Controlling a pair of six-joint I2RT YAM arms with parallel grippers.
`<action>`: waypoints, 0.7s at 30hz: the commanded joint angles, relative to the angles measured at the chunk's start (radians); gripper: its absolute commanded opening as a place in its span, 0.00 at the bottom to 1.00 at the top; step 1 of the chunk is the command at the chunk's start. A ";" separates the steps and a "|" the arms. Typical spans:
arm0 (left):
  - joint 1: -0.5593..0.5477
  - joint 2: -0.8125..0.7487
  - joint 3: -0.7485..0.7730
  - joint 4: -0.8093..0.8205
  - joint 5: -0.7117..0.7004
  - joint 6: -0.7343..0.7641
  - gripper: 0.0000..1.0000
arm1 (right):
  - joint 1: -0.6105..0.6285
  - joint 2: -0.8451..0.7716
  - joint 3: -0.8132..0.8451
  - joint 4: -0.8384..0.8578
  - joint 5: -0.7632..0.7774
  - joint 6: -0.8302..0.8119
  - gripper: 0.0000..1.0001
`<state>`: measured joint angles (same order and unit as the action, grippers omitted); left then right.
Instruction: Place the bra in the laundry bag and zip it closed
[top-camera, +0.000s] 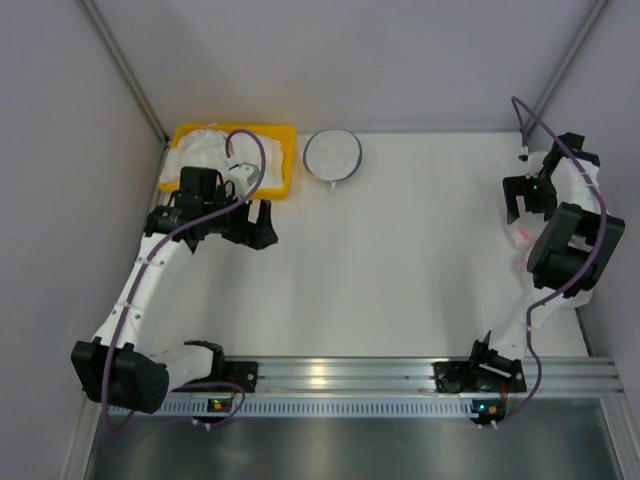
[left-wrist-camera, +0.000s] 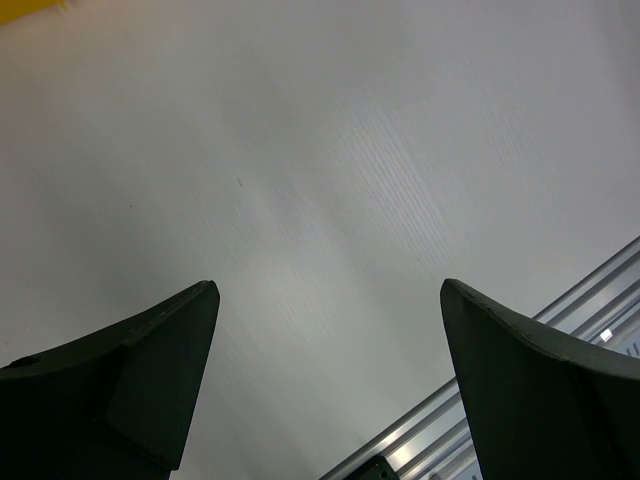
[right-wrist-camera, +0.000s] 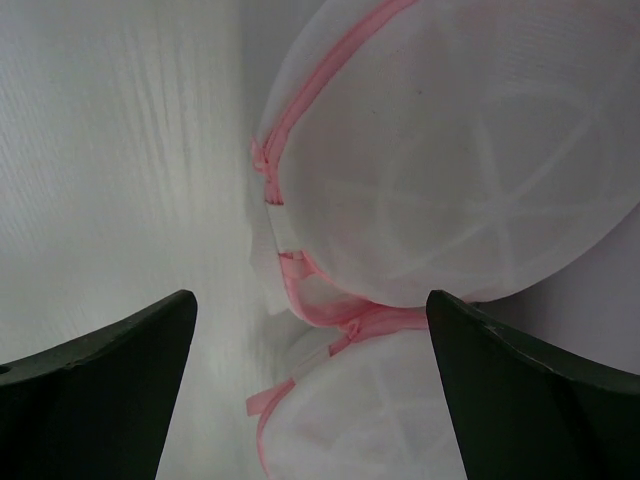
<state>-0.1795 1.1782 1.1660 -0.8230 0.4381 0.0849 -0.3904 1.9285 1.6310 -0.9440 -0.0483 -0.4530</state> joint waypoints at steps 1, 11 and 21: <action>0.002 -0.014 0.047 -0.004 0.010 -0.004 0.98 | -0.008 0.038 0.030 0.053 0.006 -0.006 0.98; 0.002 0.005 0.054 -0.004 -0.004 -0.007 0.98 | 0.074 0.058 -0.108 0.086 -0.154 0.079 0.81; 0.002 0.012 0.067 -0.031 -0.044 0.007 0.98 | 0.323 0.063 -0.149 0.175 -0.425 0.298 0.75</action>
<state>-0.1795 1.1870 1.1835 -0.8455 0.4107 0.0814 -0.1406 2.0006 1.4723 -0.8368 -0.3092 -0.2550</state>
